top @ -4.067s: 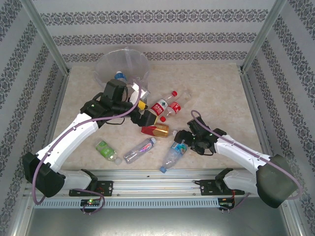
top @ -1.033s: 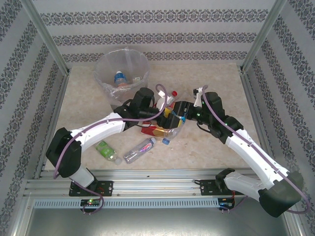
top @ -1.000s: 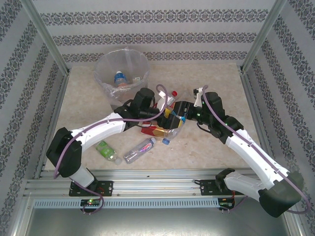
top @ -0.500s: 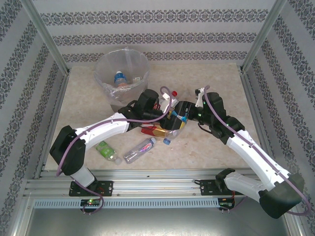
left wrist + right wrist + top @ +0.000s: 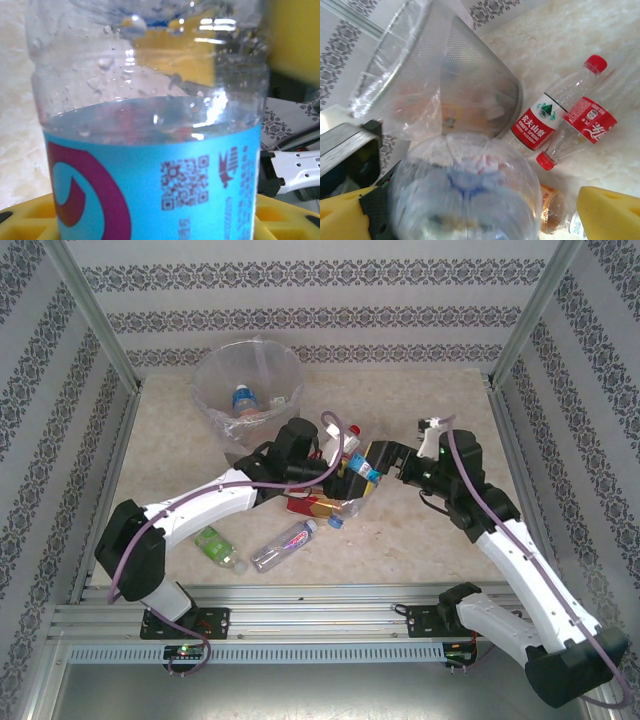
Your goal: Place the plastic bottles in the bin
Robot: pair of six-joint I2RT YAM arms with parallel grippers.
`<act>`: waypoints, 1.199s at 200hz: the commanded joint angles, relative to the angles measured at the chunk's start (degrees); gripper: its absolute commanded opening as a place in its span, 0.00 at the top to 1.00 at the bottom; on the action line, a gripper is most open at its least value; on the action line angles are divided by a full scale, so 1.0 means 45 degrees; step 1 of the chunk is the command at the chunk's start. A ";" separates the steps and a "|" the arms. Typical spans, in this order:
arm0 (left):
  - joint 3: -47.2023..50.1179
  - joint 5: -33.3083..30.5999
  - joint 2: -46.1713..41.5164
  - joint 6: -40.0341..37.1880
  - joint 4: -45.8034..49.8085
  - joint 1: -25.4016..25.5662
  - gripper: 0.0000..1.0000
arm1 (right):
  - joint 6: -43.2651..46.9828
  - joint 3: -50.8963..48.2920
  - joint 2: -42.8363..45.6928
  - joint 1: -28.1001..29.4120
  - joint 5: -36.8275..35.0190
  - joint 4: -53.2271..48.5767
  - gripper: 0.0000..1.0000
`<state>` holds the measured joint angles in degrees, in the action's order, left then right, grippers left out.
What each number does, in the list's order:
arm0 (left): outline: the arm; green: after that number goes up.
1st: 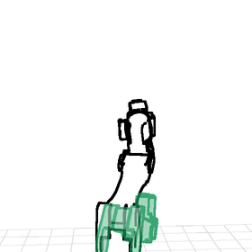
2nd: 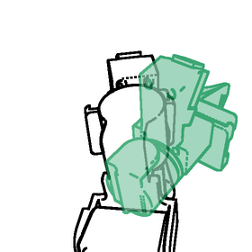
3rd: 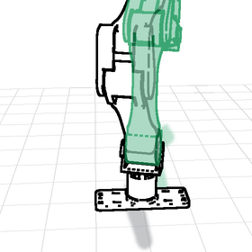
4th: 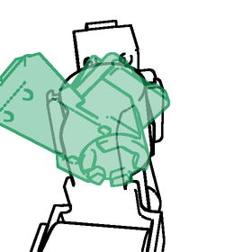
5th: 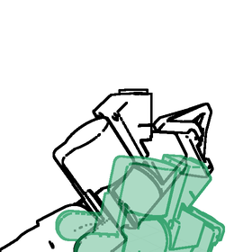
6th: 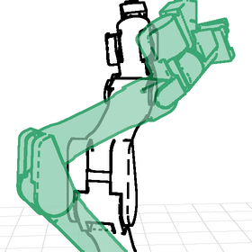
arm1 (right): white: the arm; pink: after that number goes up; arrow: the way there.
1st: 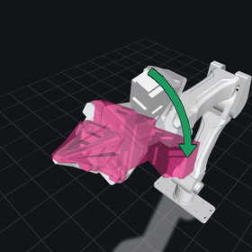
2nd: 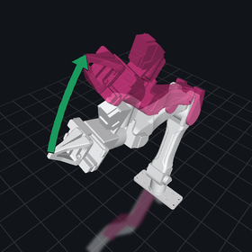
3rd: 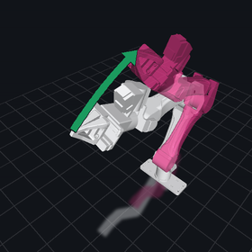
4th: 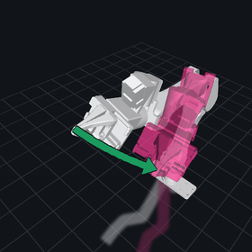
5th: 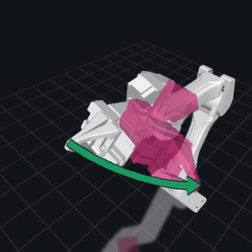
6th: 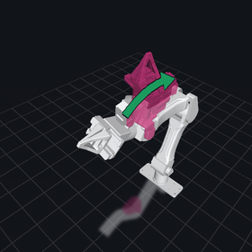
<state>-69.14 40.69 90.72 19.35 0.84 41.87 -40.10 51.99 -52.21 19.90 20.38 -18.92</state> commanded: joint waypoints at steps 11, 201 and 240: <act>-0.0378 -0.0174 -0.0608 -0.0253 0.0180 -0.0413 0.50 | 0.0150 -0.0378 0.0722 -0.0409 0.1363 0.0431 0.02; -0.5327 -0.3217 -0.0405 -0.0887 -0.0760 -0.5608 0.55 | 0.1230 -0.0183 0.1450 -0.0553 0.1975 0.0551 0.02; -0.5486 -0.4166 0.0067 -0.2515 -0.0890 -0.6200 0.55 | 0.1215 -0.0224 0.1386 -0.0561 0.1975 0.0611 0.02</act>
<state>-91.77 25.10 89.36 14.06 -0.49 15.18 -35.75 50.46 -46.30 18.09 29.58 -16.14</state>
